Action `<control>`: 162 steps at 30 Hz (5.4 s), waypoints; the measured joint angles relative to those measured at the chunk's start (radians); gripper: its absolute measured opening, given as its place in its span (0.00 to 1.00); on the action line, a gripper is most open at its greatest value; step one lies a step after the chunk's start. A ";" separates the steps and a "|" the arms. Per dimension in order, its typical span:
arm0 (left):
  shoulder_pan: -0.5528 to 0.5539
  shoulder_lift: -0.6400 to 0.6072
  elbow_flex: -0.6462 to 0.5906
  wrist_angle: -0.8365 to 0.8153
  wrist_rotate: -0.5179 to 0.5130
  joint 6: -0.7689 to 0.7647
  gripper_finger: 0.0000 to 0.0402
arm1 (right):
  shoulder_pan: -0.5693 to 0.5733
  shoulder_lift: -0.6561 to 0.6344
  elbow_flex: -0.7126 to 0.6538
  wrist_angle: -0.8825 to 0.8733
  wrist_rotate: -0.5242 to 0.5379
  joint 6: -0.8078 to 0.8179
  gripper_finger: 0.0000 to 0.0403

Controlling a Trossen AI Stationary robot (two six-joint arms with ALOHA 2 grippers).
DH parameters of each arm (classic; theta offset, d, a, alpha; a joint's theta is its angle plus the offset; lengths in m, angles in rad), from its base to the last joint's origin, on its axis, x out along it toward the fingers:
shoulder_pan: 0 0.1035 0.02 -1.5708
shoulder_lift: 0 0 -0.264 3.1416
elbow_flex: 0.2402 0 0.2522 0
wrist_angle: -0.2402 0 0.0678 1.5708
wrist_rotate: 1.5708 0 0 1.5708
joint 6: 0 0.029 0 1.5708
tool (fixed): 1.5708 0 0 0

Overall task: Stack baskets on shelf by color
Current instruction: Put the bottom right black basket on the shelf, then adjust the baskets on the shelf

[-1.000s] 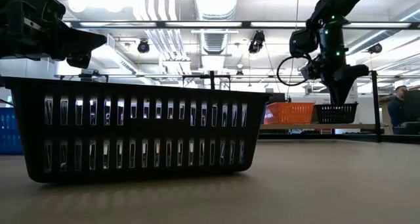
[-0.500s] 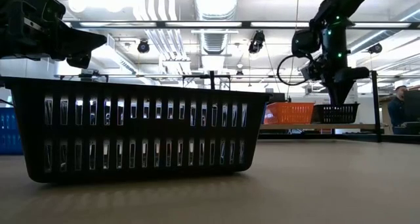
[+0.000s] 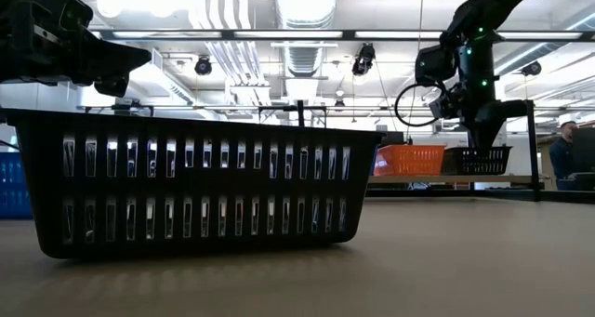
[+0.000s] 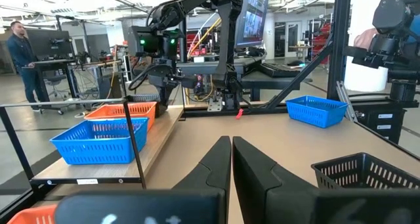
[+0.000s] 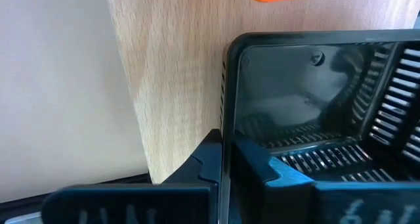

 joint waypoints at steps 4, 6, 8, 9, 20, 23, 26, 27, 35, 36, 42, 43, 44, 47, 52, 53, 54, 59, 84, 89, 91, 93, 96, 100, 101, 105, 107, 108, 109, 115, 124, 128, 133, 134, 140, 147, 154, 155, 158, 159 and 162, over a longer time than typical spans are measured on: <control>0.000 0.000 0.000 0.000 0.000 0.000 0.00 | 0.000 0.000 0.000 0.000 0.000 0.001 0.03; 0.000 0.000 0.000 0.000 0.000 0.000 0.00 | 0.000 0.000 0.000 0.000 0.000 0.002 0.03; 0.000 0.000 0.000 0.000 0.000 0.000 0.00 | 0.000 0.000 0.000 0.001 0.000 0.003 0.03; 0.000 0.000 0.000 0.000 0.000 0.000 0.00 | 0.000 0.000 0.000 0.002 0.000 0.003 0.03; 0.000 0.000 0.000 0.000 0.000 0.000 0.00 | 0.006 -0.046 0.066 -0.009 0.007 0.033 0.23; 0.000 0.000 0.000 0.000 0.000 0.000 0.00 | 0.007 -0.077 0.100 -0.009 0.005 0.071 0.30; 0.000 0.000 0.000 0.000 0.000 0.000 0.00 | 0.007 -0.101 0.113 -0.011 -0.007 0.080 0.35; 0.000 0.000 0.000 0.000 0.000 0.000 0.00 | 0.007 -0.106 0.112 -0.015 -0.018 0.075 0.35; 0.000 0.000 0.000 0.000 0.000 0.000 0.00 | 0.007 -0.087 0.107 0.070 -0.275 0.138 0.33; 0.000 0.000 0.000 0.000 0.000 0.000 0.00 | 0.008 -0.082 0.106 0.099 -0.314 0.150 0.33; 0.000 0.000 0.000 0.000 0.000 0.000 0.00 | 0.019 -0.034 0.085 0.220 -0.426 0.146 0.33; 0.000 0.000 0.000 0.000 0.000 0.000 0.00 | 0.025 -0.023 0.081 0.228 -0.430 0.145 0.33; 0.000 0.000 0.000 0.000 0.000 0.000 0.00 | 0.031 -0.010 0.078 0.234 -0.430 0.144 0.33; 0.000 0.000 0.000 0.000 0.000 0.000 0.00 | 0.050 0.028 0.075 0.260 -0.427 0.144 0.32; 0.000 0.000 0.000 0.000 0.000 0.000 0.00 | 0.067 0.075 0.074 0.285 -0.401 0.151 0.24; 0.000 0.000 0.000 0.000 0.000 0.000 0.00 | 0.069 0.081 0.074 0.288 -0.401 0.151 0.22; 0.000 0.000 0.000 0.000 0.000 0.000 0.00 | 0.072 0.086 0.074 0.287 -0.395 0.152 0.19; 0.000 0.000 0.000 0.000 0.000 0.000 0.00 | 0.094 0.090 0.074 0.287 -0.357 0.171 0.05; 0.000 0.000 0.000 0.000 0.000 0.000 0.00 | 0.172 0.069 0.082 0.244 -0.287 0.185 0.14; 0.000 0.000 0.000 0.000 0.000 0.000 0.00 | 0.175 0.015 0.125 0.192 -0.124 0.285 0.25; 0.000 0.000 0.000 0.000 0.000 0.000 0.00 | 0.175 -0.007 0.141 0.185 -0.052 0.350 0.26; 0.000 0.000 0.000 0.000 0.000 0.000 0.00 | 0.175 -0.023 0.153 0.178 0.008 0.428 0.27; 0.000 0.000 0.000 0.000 0.000 0.000 0.00 | 0.154 -0.026 0.156 0.168 0.099 0.581 0.26; 0.000 0.000 0.000 0.000 0.000 0.000 0.00 | 0.117 -0.010 0.148 0.107 0.116 0.678 0.23; 0.000 0.000 0.000 0.000 0.000 0.000 0.00 | 0.104 -0.003 0.144 0.088 0.115 0.695 0.22; 0.000 0.000 0.000 0.000 0.000 0.000 0.00 | 0.047 0.027 0.128 0.047 0.113 0.735 0.19; 0.000 0.000 0.000 0.000 0.000 0.000 0.00 | 0.019 0.045 0.120 0.042 0.113 0.735 0.17; 0.000 0.000 0.000 0.000 0.000 0.000 0.00 | 0.008 0.055 0.116 0.044 0.113 0.735 0.17; 0.000 0.000 0.000 0.000 0.000 0.000 0.00 | -0.001 0.065 0.114 0.042 0.113 0.734 0.16; 0.000 0.000 0.000 0.000 0.000 0.000 0.00 | -0.013 0.113 0.112 0.045 0.048 0.643 0.12; 0.000 0.000 0.000 0.000 0.000 0.000 0.00 | -0.013 0.106 0.112 -0.024 -0.071 0.602 0.08; 0.000 0.000 0.000 0.000 0.000 0.000 0.00 | -0.013 0.097 0.111 -0.093 -0.072 0.577 0.08; 0.000 0.000 0.000 0.000 0.000 0.000 0.00 | -0.008 0.071 0.111 -0.072 -0.071 0.575 0.08; 0.000 0.000 0.000 0.000 0.000 0.000 0.00 | -0.006 0.063 0.111 -0.061 -0.071 0.576 0.08; 0.000 0.000 0.000 0.000 0.000 0.000 0.00 | 0.001 0.000 0.111 0.062 0.002 0.629 0.08; 0.000 0.000 0.000 0.000 0.000 0.000 0.00 | 0.015 -0.052 0.111 0.213 0.017 0.648 0.08; 0.000 0.000 0.000 0.000 0.000 0.000 0.00 | 0.019 -0.015 0.076 0.405 -0.204 0.678 0.08; 0.000 0.000 0.000 0.000 0.000 0.000 0.00 | 0.020 -0.002 0.066 0.428 -0.204 0.685 0.08; 0.000 0.000 0.000 0.000 0.000 0.000 0.00 | 0.020 0.044 0.050 0.470 -0.203 0.683 0.08; 0.000 0.000 0.000 0.000 0.000 0.000 0.00 | 0.019 0.062 0.049 0.472 -0.203 0.679 0.08; 0.000 0.000 0.000 0.000 0.000 0.000 0.00 | 0.021 0.113 0.053 0.473 -0.203 0.676 0.08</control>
